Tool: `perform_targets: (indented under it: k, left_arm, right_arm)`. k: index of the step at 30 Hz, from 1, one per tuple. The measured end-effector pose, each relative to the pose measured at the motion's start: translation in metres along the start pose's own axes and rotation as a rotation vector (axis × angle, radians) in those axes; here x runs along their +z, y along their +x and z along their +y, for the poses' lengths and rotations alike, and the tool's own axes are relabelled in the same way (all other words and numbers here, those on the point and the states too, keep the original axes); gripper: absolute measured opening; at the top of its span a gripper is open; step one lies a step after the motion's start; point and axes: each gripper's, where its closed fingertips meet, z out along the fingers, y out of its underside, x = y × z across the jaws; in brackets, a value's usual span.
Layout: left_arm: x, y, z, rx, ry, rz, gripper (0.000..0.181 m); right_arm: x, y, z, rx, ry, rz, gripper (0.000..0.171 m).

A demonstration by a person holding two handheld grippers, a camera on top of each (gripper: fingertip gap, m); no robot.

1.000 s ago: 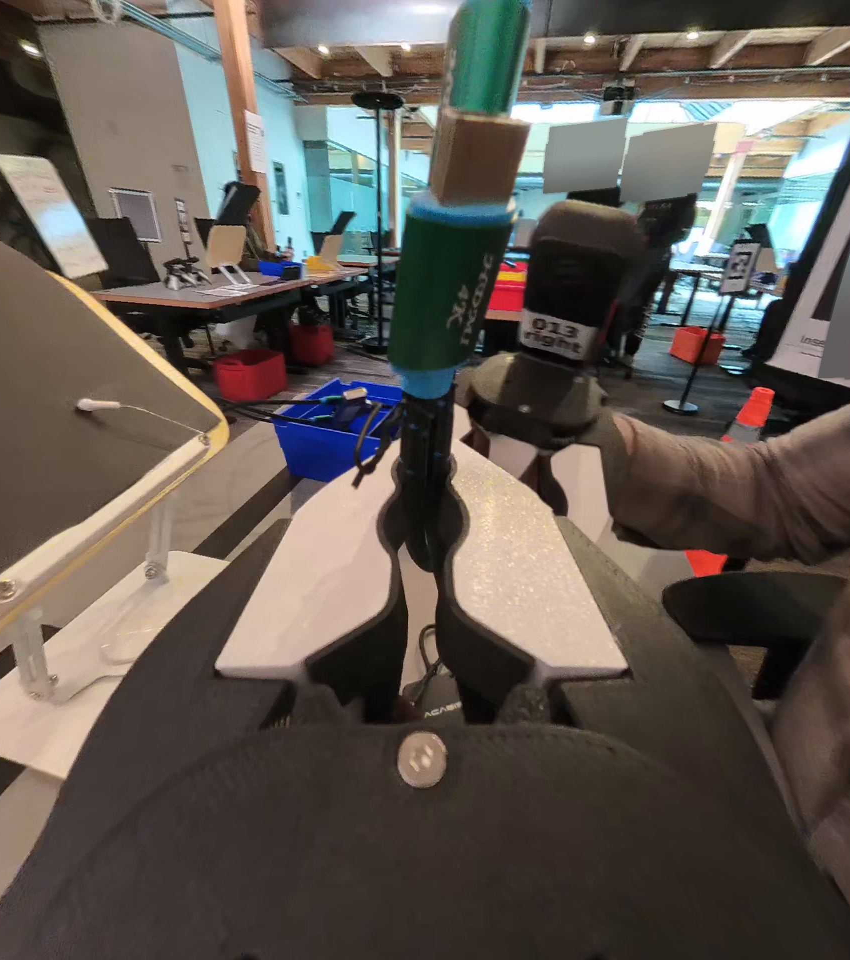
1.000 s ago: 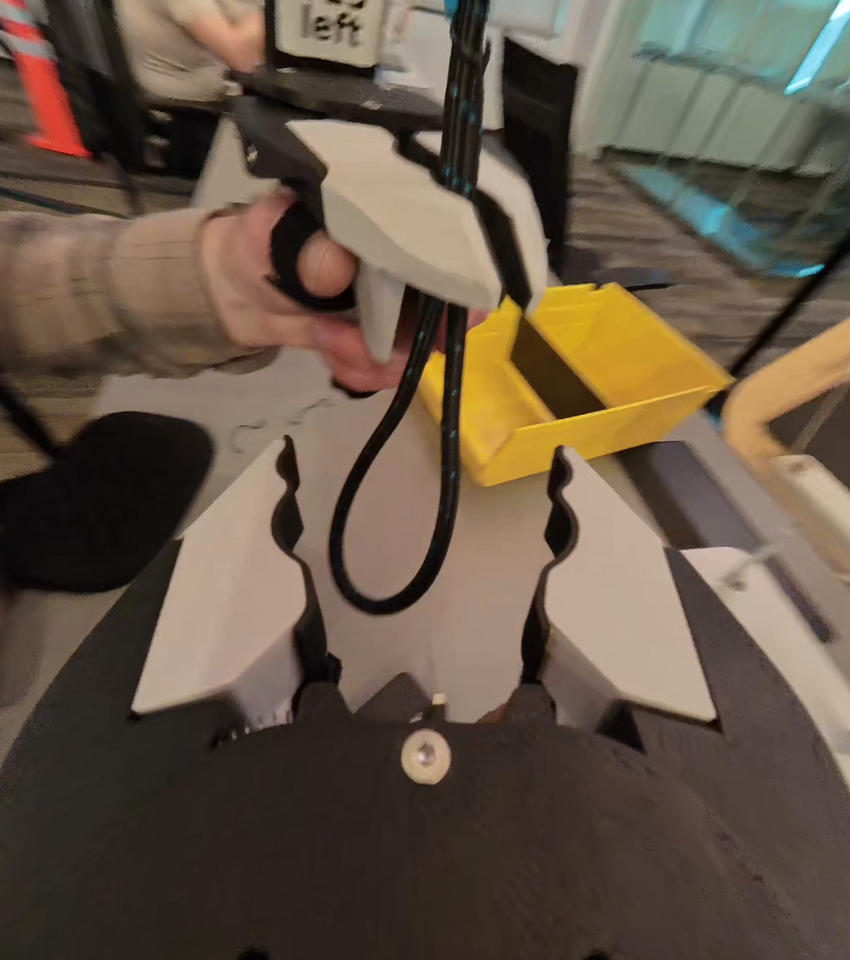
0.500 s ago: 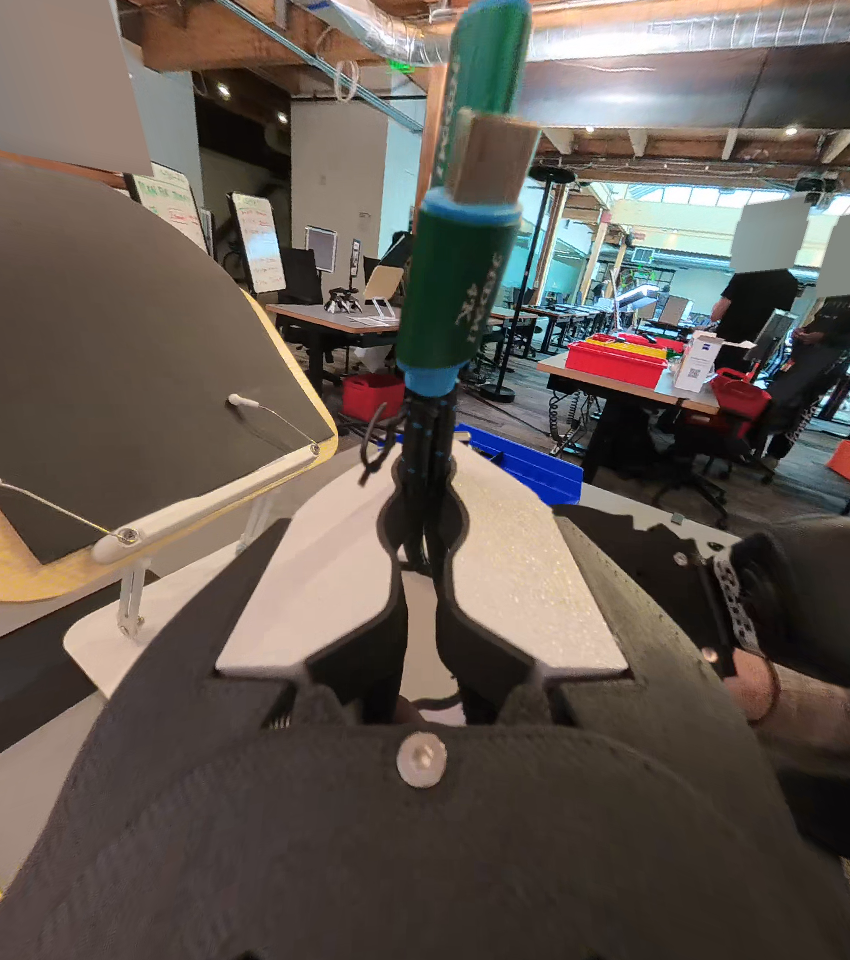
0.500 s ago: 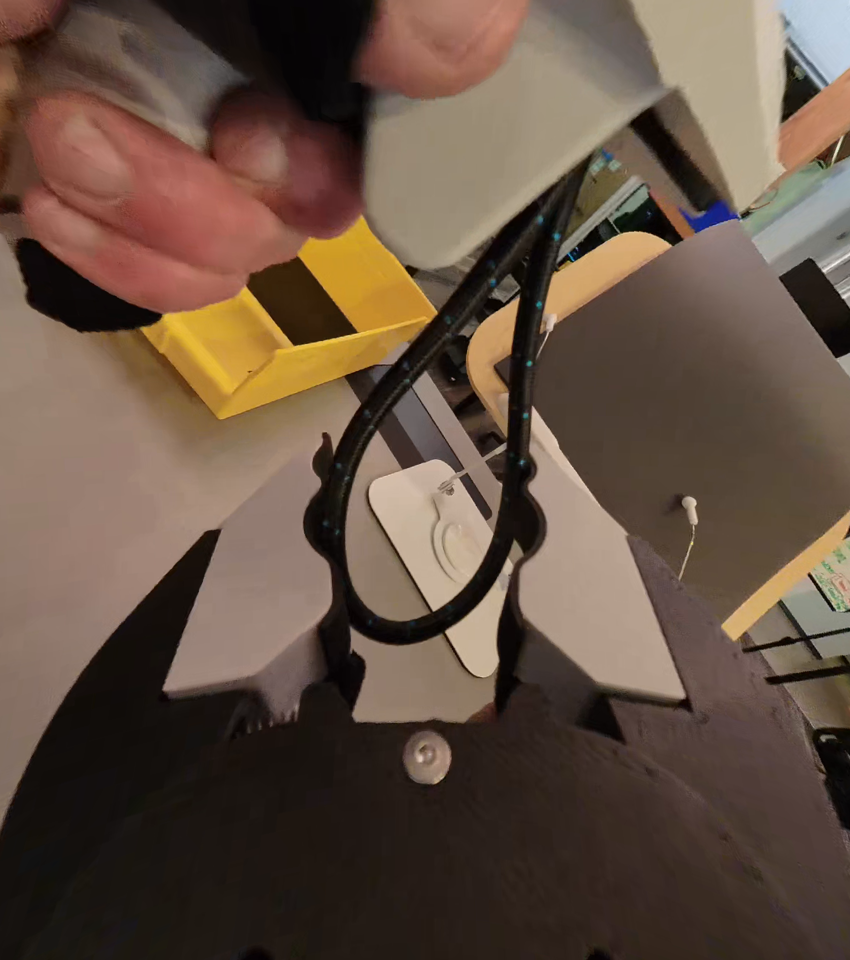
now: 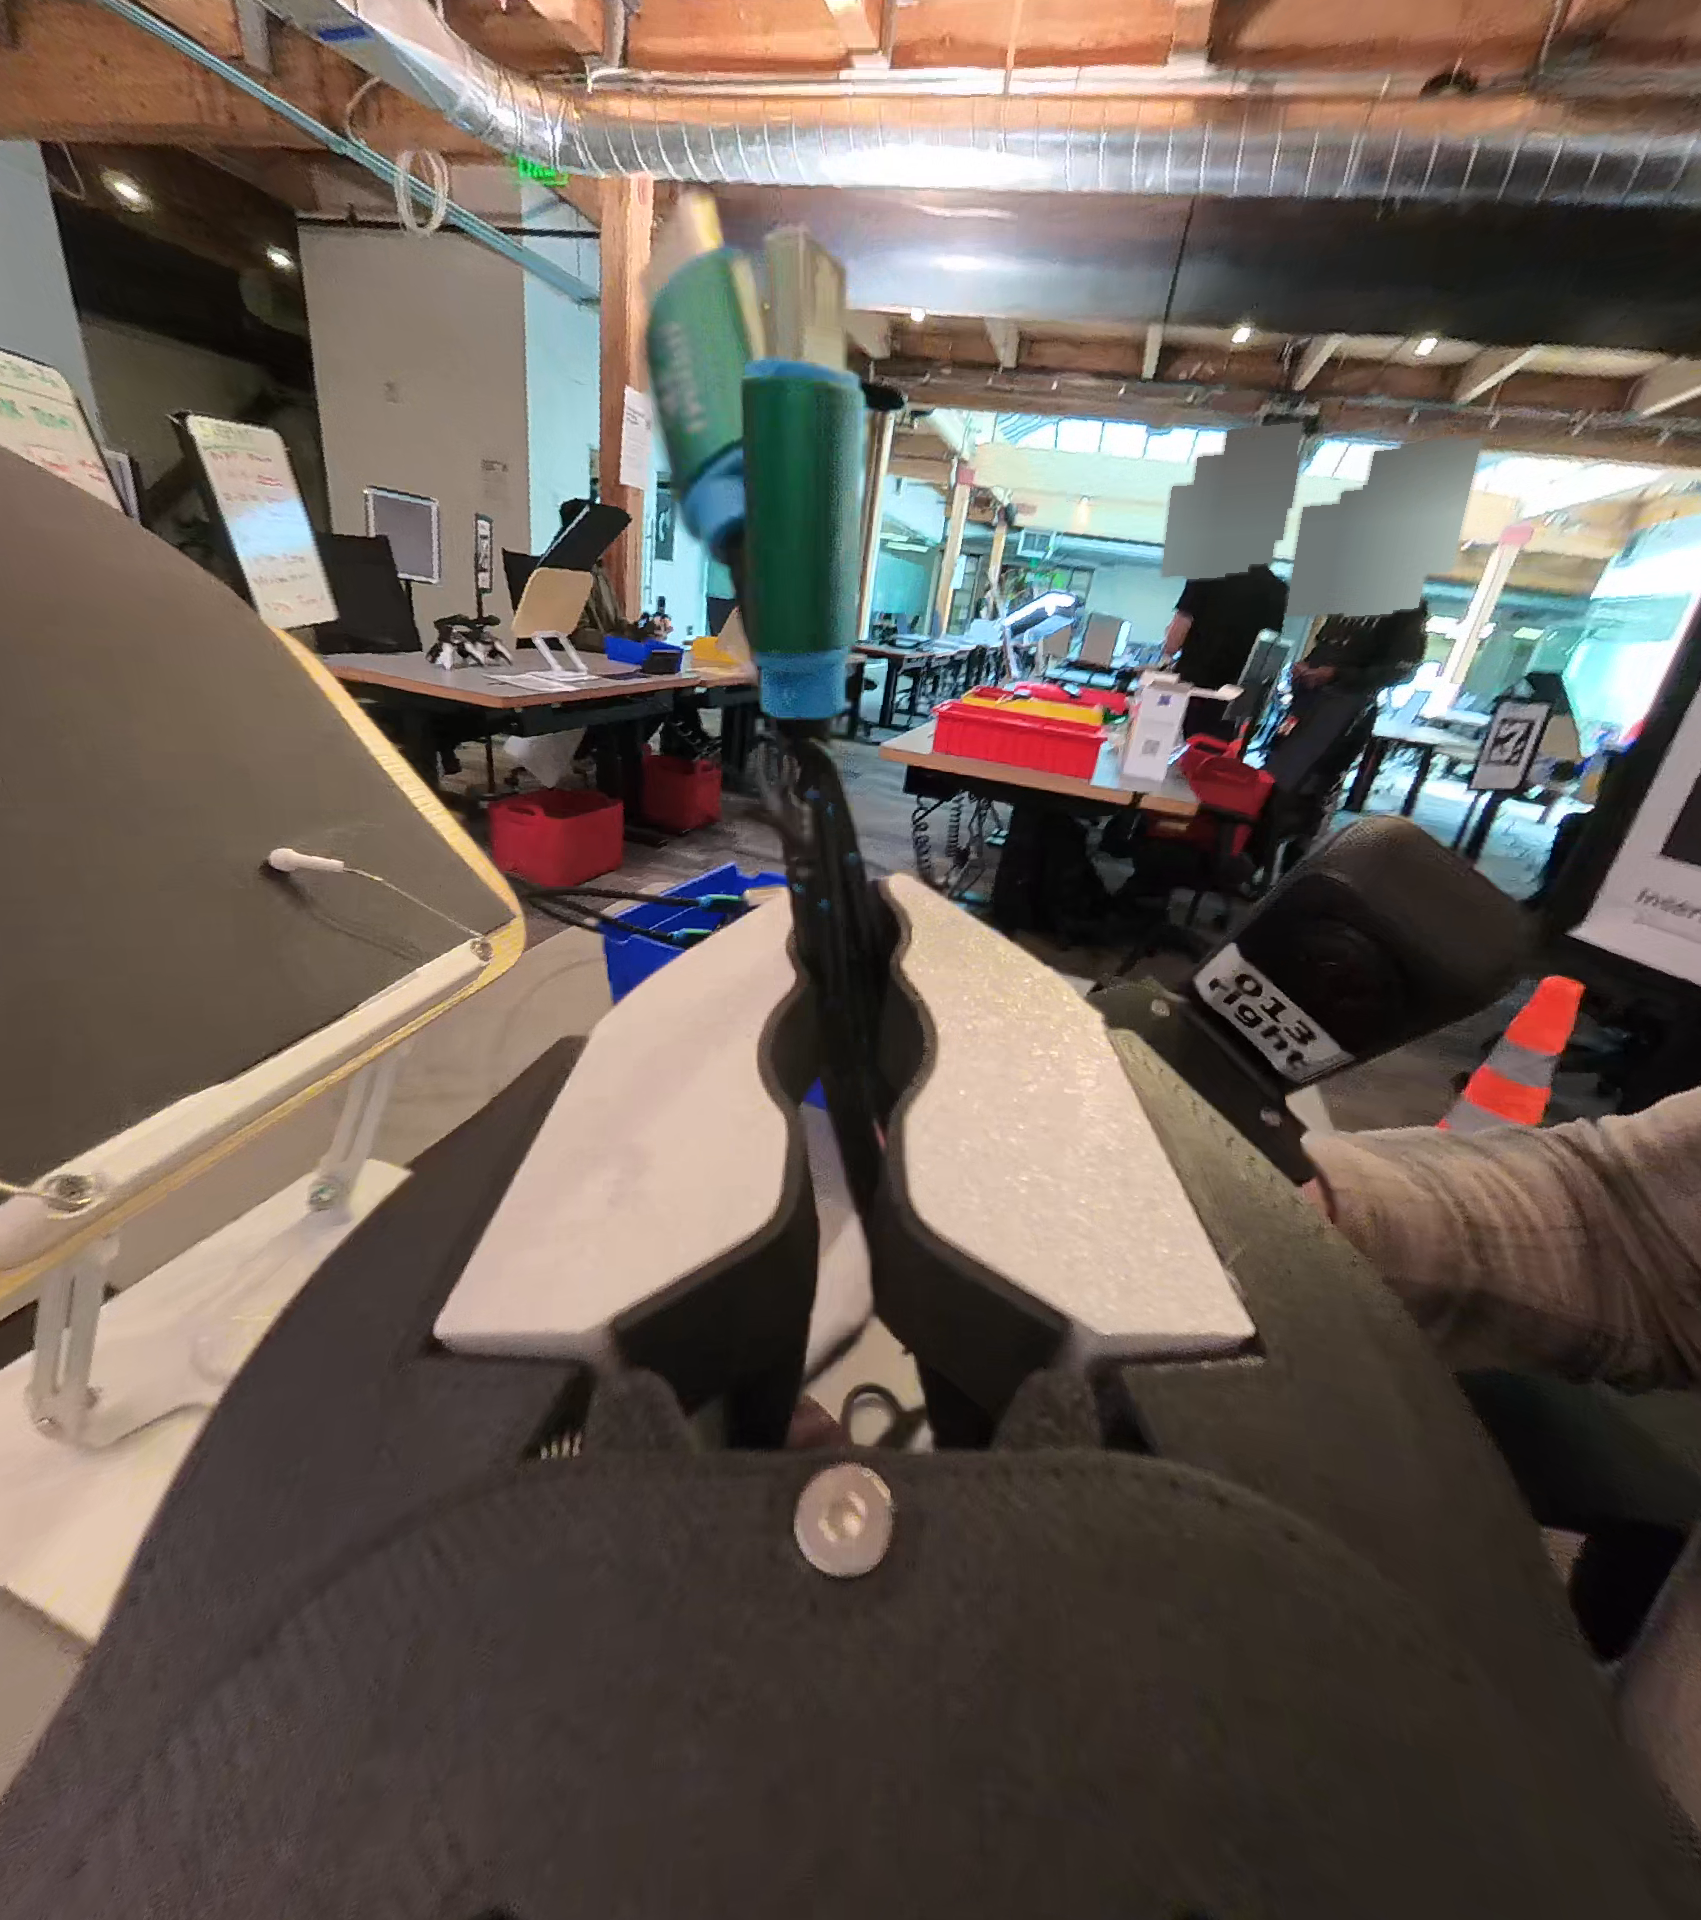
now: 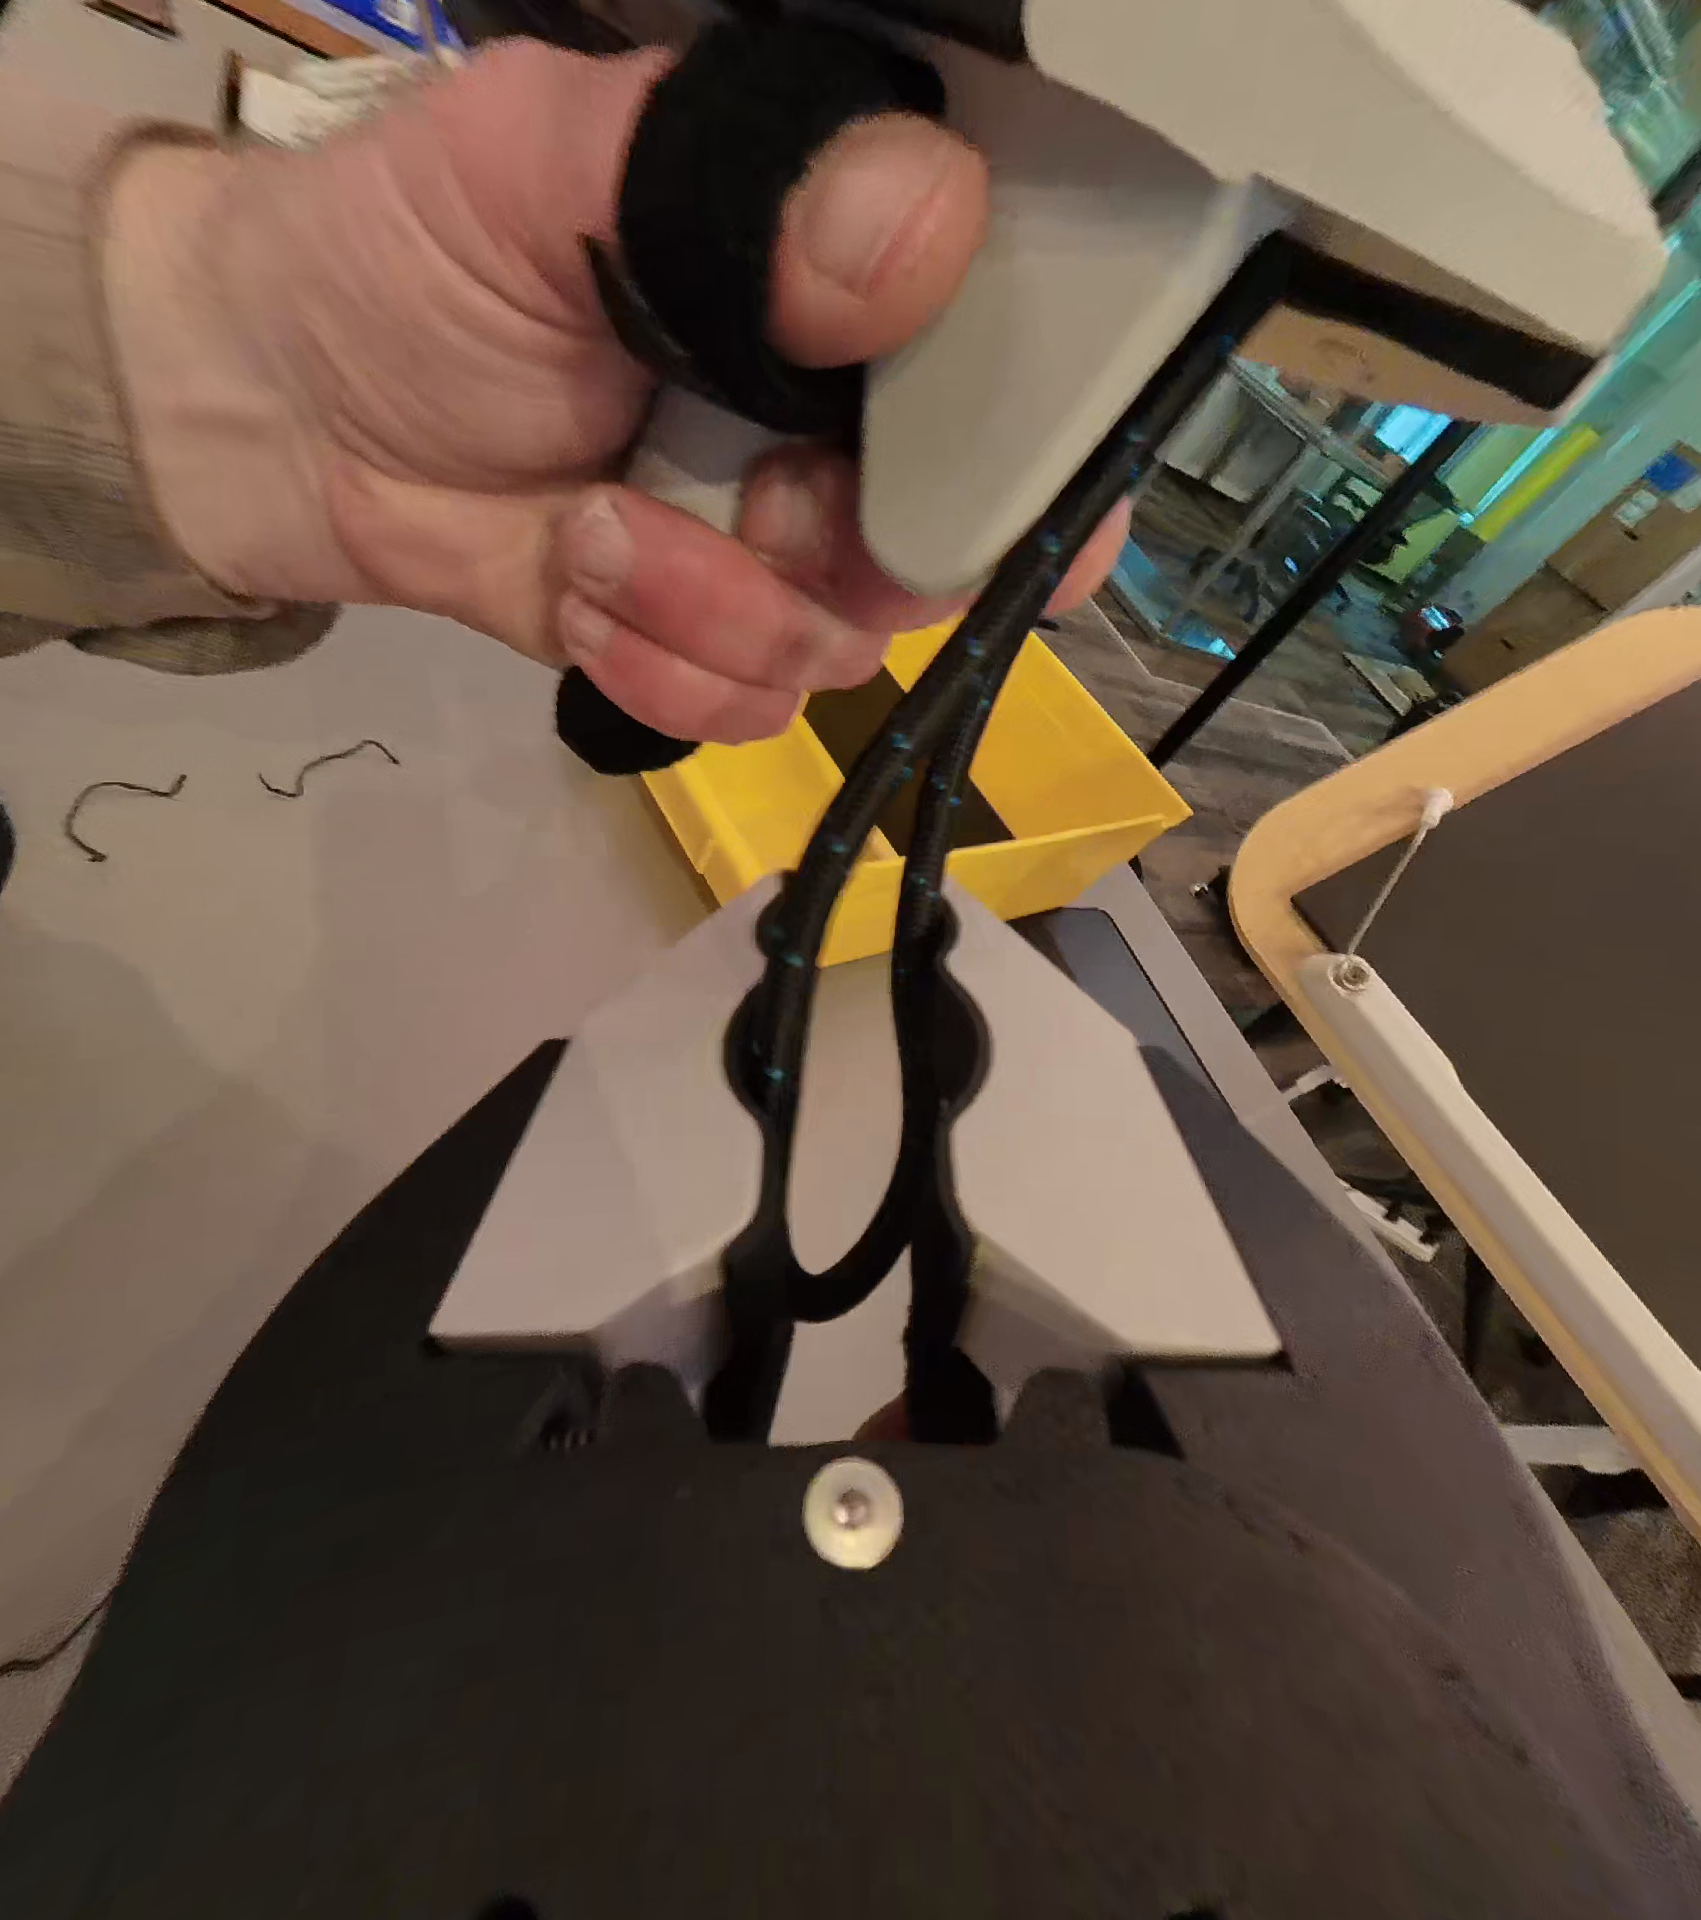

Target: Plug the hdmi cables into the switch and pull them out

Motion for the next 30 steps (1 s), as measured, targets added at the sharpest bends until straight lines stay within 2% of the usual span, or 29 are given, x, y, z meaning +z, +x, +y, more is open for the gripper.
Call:
perform_targets:
  k: [1, 10, 13, 15, 17, 19, 20, 24, 26, 30]
  left_arm:
    - [0.000, 0.002, 0.001, -0.019, 0.004, 0.027, 0.005]
    - [0.003, -0.002, -0.002, -0.053, 0.056, 0.013, 0.006]
    - [0.001, -0.003, 0.004, -0.088, 0.065, -0.008, 0.019]
    - [0.003, -0.005, 0.018, -0.110, 0.033, -0.056, 0.045]
    - [0.004, -0.003, 0.033, -0.123, 0.015, -0.088, 0.048]
    - [0.008, -0.002, 0.046, -0.107, -0.031, -0.134, 0.066]
    - [0.010, -0.002, 0.052, -0.090, -0.054, -0.160, 0.068]
    - [0.011, -0.002, 0.052, -0.065, -0.025, -0.225, 0.034]
    - [0.011, -0.003, 0.049, -0.078, -0.006, -0.216, 0.013]
    - [0.012, 0.002, 0.042, -0.020, 0.003, -0.197, 0.006]
  right_arm:
    - [-0.001, 0.000, -0.004, 0.011, 0.019, -0.006, 0.000]
    - [-0.004, 0.007, -0.001, 0.088, 0.039, -0.031, 0.000]
    - [-0.006, 0.020, 0.006, 0.010, -0.028, 0.084, 0.000]
    - [-0.009, 0.032, 0.008, -0.033, -0.060, 0.184, 0.000]
    - [-0.011, 0.042, 0.011, -0.104, -0.105, 0.268, 0.000]
    - [-0.012, 0.050, 0.016, -0.198, -0.161, 0.345, 0.000]
    - [-0.013, 0.052, 0.018, -0.250, -0.195, 0.377, 0.000]
    - [-0.013, 0.053, 0.017, -0.329, -0.224, 0.433, 0.000]
    - [-0.013, 0.050, 0.014, -0.289, -0.198, 0.423, 0.000]
    - [-0.012, 0.047, 0.007, -0.239, -0.148, 0.398, 0.000]
